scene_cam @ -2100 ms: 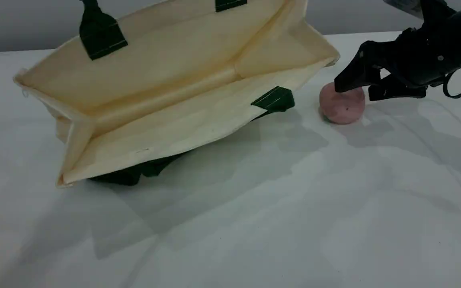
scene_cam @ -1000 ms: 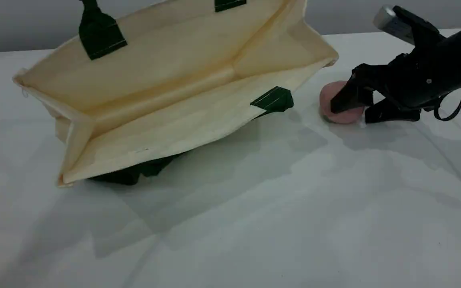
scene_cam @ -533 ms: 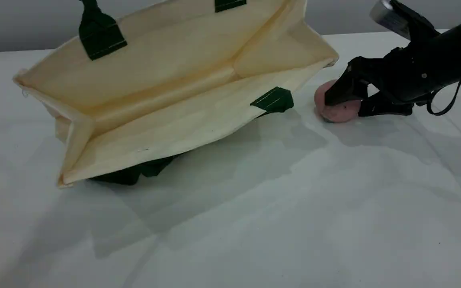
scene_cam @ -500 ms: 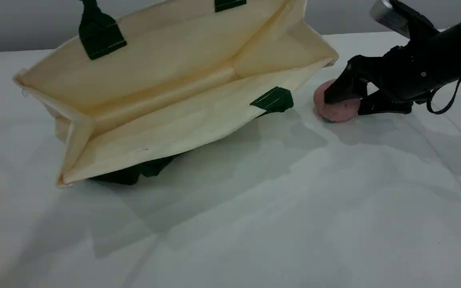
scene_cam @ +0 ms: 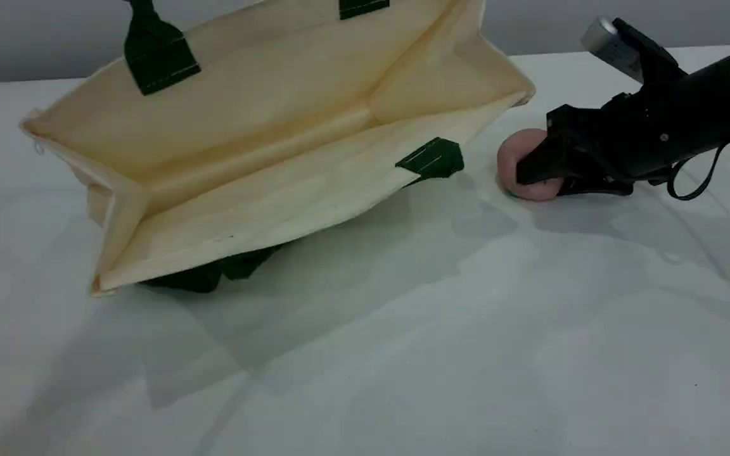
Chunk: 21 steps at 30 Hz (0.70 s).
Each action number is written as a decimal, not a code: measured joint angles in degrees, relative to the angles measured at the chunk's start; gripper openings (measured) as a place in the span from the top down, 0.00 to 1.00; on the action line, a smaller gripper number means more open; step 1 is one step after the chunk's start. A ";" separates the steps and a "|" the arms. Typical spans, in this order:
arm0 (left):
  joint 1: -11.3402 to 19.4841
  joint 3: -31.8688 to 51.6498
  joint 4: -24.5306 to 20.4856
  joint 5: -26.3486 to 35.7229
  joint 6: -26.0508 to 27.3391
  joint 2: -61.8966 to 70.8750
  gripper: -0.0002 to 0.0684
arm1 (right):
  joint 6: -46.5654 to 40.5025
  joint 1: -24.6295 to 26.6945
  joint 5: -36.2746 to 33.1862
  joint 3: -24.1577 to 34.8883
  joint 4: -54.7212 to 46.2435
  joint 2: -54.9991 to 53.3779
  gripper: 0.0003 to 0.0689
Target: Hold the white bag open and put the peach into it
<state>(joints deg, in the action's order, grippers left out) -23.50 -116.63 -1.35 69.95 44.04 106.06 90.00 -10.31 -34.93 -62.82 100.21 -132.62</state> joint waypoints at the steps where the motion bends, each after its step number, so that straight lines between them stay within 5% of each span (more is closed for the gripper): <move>1: 0.00 0.00 0.00 0.00 0.00 0.00 0.85 | 0.00 0.00 0.00 0.00 -0.04 0.00 0.54; 14: 0.00 0.00 0.00 0.00 0.00 0.00 0.85 | -0.11 0.11 3.38 0.19 -2.01 6.75 0.54; 21: 0.00 0.00 0.00 0.00 0.00 0.00 0.85 | -0.11 0.11 6.35 0.19 -15.87 12.79 0.54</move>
<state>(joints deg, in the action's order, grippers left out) -23.50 -116.63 -1.35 69.95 44.04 106.06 89.90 -10.21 -28.57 -62.63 84.34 -119.83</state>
